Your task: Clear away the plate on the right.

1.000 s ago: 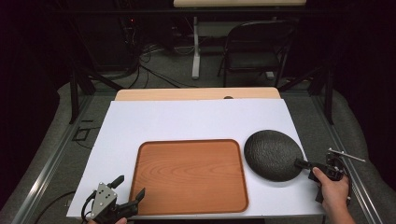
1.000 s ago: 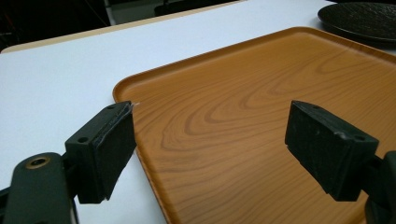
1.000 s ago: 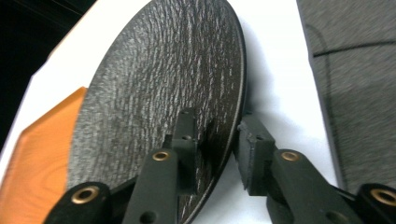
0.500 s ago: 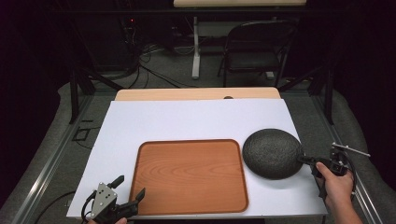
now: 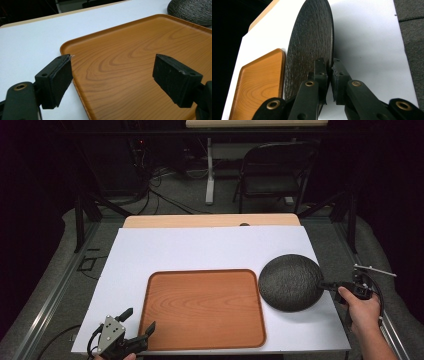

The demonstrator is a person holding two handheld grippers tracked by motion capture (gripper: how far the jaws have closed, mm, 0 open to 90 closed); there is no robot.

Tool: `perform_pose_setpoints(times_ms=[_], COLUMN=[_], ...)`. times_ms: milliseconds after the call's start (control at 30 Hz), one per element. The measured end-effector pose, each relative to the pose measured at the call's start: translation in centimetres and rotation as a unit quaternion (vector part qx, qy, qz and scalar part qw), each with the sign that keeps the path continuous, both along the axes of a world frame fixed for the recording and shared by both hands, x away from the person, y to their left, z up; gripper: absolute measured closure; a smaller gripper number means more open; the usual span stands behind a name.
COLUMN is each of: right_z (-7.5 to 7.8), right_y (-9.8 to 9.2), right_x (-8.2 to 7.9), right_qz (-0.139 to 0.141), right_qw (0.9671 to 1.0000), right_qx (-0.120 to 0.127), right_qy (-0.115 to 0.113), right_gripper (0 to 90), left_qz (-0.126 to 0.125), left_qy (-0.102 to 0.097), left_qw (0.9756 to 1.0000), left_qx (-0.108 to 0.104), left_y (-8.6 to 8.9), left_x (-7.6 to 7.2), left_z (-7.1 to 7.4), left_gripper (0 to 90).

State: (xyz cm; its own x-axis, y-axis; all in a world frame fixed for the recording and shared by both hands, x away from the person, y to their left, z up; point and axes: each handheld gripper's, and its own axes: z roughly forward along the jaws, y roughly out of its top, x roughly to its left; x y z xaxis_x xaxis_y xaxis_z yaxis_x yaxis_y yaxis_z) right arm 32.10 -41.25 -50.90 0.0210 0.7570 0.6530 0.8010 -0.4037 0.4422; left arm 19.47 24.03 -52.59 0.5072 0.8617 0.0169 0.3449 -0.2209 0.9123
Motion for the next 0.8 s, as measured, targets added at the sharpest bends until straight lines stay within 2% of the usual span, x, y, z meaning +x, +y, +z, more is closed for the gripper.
perform_pose_setpoints(times_ms=[33, 67, 100, 267, 467, 700, 800], right_z=[0.1, 0.3, 0.3, 0.6, 0.9, 1.2, 1.4], right_y=[0.1, 0.0, 0.0, 0.0, -0.2, -0.3, -0.3], right_x=[0.1, 0.3, 0.3, 1.1, 1.8, 2.6, 2.9], right_qz=[-0.003, 0.005, 0.005, 0.004, 0.014, 0.014, 0.015], right_qw=[1.0, 1.0, 1.0, 0.9998, 0.9995, 0.9987, 0.9985], right_qx=[0.004, -0.006, -0.006, 0.009, 0.009, 0.019, 0.015], right_qy=[-0.003, 0.001, 0.001, 0.015, 0.028, 0.045, 0.05], right_gripper=[84.7, 85.0, 85.0, 86.5, 87.0, 87.6, 87.7], left_qz=[0.0, 0.0, 0.0, 0.002, 0.001, 0.0, 0.0], left_qy=[0.0, 0.0, 0.0, 0.001, 0.001, 0.002, 0.003], left_qw=[1.0, 1.0, 1.0, 1.0, 1.0, 1.0, 1.0], left_qx=[0.0, 0.0, 0.0, 0.0, 0.001, 0.0, 0.0], left_y=[0.0, 0.0, 0.0, 0.0, 0.0, 0.1, 0.1], left_x=[0.0, 0.0, 0.0, 0.0, 0.0, 0.0, 0.0], left_z=[0.0, 0.0, 0.0, 0.0, 0.0, 0.0, 0.0], left_gripper=[16.3, 16.3, 16.3, 16.3, 16.4, 16.3, 16.3])
